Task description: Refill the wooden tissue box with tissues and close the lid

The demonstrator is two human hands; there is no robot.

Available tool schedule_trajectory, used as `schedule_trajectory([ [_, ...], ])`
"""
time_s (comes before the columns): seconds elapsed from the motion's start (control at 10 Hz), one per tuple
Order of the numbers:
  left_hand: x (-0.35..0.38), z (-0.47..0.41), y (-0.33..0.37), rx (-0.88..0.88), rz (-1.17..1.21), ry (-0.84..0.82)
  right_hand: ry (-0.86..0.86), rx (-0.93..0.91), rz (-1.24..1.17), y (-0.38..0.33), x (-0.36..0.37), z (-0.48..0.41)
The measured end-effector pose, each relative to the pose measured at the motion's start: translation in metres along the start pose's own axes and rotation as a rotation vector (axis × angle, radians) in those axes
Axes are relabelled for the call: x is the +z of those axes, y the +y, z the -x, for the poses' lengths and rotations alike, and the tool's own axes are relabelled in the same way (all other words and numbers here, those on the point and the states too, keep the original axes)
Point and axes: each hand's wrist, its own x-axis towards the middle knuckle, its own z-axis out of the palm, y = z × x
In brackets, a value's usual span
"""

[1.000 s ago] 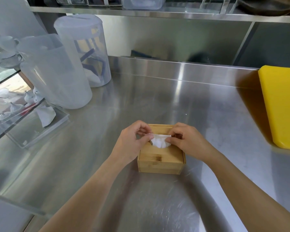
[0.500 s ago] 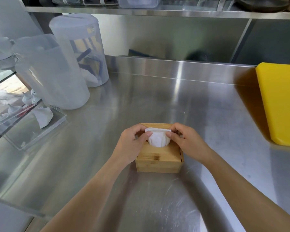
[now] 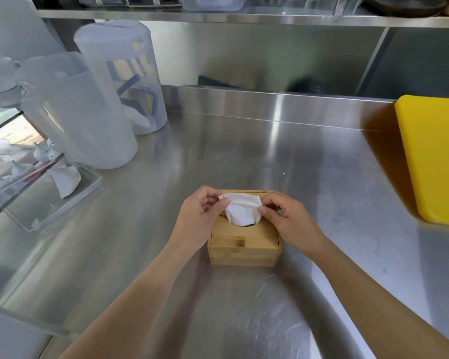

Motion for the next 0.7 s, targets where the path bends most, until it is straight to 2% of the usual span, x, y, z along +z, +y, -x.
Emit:
schedule_trajectory([
  [0.1, 0.001, 0.003, -0.001, -0.026, 0.048, -0.066, 0.015, 0.03, -0.039, 0.001, 0.003, 0.002],
  [0.2, 0.002, 0.003, -0.003, -0.011, -0.013, -0.065, 0.008, 0.04, -0.059, 0.002, 0.003, 0.001],
  [0.4, -0.003, 0.001, -0.008, -0.019, 0.083, -0.045, 0.022, 0.052, -0.106, 0.005, 0.003, 0.002],
  [0.6, -0.003, 0.002, -0.011, -0.027, 0.158, -0.003, 0.028, 0.072, -0.153, 0.004, 0.002, 0.004],
  [0.7, -0.005, 0.0, -0.009, -0.019, 0.229, 0.074, 0.128, 0.11, -0.252, 0.0, -0.001, 0.003],
])
